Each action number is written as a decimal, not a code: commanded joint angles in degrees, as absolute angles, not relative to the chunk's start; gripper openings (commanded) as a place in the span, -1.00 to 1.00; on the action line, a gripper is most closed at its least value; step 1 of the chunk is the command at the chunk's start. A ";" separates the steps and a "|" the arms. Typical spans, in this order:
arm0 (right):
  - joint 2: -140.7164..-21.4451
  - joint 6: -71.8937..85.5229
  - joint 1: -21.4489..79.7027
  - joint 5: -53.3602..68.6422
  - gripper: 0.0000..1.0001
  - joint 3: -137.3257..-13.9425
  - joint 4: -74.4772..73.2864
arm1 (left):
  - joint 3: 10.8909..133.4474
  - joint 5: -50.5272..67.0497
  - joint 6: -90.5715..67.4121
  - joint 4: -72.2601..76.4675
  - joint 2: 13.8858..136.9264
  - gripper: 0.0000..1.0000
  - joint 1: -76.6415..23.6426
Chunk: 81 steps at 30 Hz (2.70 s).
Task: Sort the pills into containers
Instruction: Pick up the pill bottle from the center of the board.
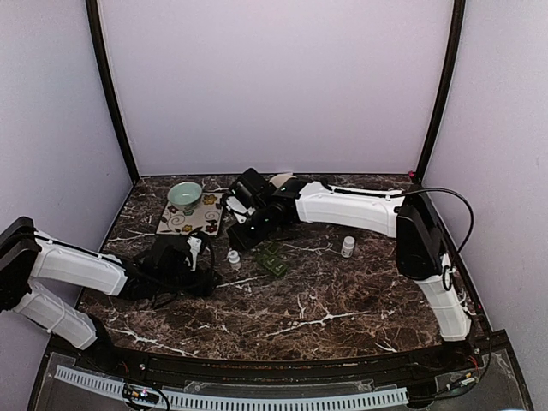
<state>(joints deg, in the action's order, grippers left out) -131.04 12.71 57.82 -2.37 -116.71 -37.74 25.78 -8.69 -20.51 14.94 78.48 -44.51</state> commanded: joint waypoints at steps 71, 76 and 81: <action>-144.05 11.78 59.33 2.15 -0.84 -132.33 -45.28 | 22.76 -9.20 -20.82 18.39 77.32 0.40 -44.29; -141.64 11.90 59.24 2.57 -1.00 -129.65 -43.95 | 22.70 -8.79 -20.84 17.84 75.49 0.43 -44.23; -134.29 13.09 58.44 5.99 -1.00 -122.67 -40.08 | 23.49 -6.04 -20.10 16.97 71.99 0.50 -44.23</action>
